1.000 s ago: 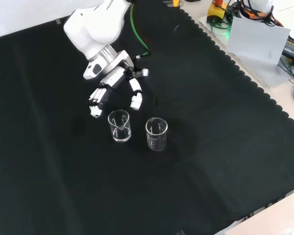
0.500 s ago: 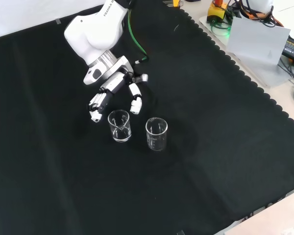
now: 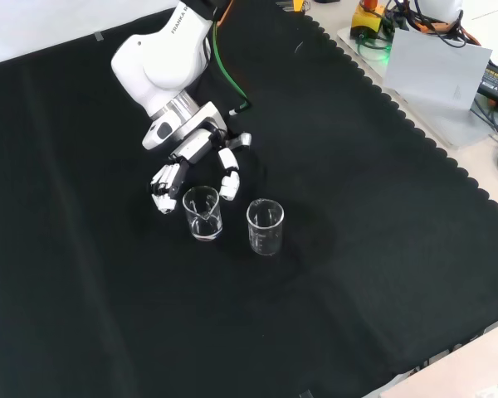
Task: Pick up the beaker on the right.
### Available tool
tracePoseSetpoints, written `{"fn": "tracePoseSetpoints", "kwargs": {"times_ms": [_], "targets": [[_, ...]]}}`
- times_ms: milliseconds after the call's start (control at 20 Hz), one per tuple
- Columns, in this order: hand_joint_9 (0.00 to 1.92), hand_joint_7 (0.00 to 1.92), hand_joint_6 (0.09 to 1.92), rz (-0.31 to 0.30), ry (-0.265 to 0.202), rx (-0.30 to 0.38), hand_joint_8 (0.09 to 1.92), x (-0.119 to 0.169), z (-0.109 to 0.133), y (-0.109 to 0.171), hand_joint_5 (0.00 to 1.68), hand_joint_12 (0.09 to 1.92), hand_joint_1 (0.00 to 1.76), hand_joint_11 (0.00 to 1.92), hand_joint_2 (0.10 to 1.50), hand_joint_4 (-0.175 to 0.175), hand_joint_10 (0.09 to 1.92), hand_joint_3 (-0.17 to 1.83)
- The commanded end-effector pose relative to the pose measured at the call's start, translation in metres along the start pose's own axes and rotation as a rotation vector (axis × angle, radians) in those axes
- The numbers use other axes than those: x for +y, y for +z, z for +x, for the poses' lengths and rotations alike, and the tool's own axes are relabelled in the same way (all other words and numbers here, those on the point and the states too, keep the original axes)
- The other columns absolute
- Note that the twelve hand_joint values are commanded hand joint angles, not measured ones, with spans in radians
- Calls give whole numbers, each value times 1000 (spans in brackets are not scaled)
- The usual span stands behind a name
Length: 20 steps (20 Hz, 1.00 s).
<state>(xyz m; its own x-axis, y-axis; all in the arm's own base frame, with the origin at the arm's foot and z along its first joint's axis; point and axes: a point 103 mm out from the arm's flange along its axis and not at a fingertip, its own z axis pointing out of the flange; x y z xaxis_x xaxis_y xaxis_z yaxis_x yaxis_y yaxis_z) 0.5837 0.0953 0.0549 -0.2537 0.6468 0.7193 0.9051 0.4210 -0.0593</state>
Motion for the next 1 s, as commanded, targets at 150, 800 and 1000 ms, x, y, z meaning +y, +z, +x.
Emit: {"fn": "tracePoseSetpoints", "kwargs": {"times_ms": [150, 800, 1000], "targets": [[320, 256, 87, -10, -7, 33, 535, 7, -2, 8, 386, 1109, 927, 0, 509, -24, 590, 684], [359, 275, 87, -15, -65, 99, 529, 23, 12, 16, 385, 1147, 945, 0, 503, -25, 582, 710], [405, 292, 87, -11, -60, 85, 529, 25, 10, 22, 393, 1231, 954, 0, 496, -24, 579, 726]]}}
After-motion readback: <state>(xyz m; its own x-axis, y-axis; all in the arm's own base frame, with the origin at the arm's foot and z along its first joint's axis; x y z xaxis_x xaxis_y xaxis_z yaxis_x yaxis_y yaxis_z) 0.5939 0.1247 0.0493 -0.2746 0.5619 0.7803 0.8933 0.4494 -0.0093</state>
